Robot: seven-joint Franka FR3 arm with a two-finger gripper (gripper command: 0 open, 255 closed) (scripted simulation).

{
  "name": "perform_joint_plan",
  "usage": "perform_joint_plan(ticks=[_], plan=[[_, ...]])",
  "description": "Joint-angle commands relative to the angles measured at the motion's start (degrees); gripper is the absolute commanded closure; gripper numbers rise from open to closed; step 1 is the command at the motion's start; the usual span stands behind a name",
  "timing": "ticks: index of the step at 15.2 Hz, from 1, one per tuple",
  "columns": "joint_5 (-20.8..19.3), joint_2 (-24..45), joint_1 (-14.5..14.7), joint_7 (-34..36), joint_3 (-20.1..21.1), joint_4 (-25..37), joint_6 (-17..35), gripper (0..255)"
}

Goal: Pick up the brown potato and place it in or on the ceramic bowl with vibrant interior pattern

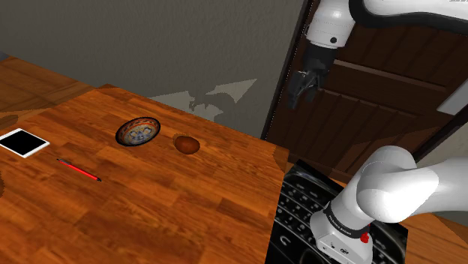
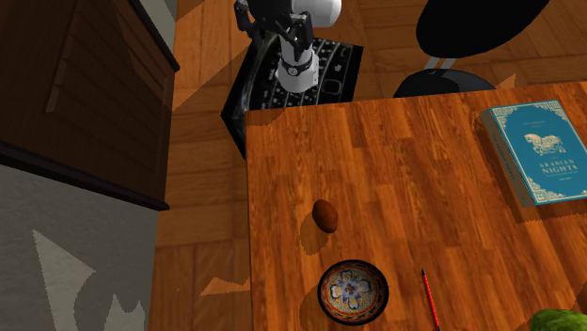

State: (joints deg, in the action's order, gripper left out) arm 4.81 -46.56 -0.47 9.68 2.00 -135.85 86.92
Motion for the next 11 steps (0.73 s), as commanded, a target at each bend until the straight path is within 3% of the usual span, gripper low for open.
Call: perform_joint_plan(ticks=[1,11], plan=[[0.0,0.0,0.0,0.0,0.0,0.0,0.0,0],[3.0,12.4,4.7,-9.7,0.1,-5.8,24.0,0]])
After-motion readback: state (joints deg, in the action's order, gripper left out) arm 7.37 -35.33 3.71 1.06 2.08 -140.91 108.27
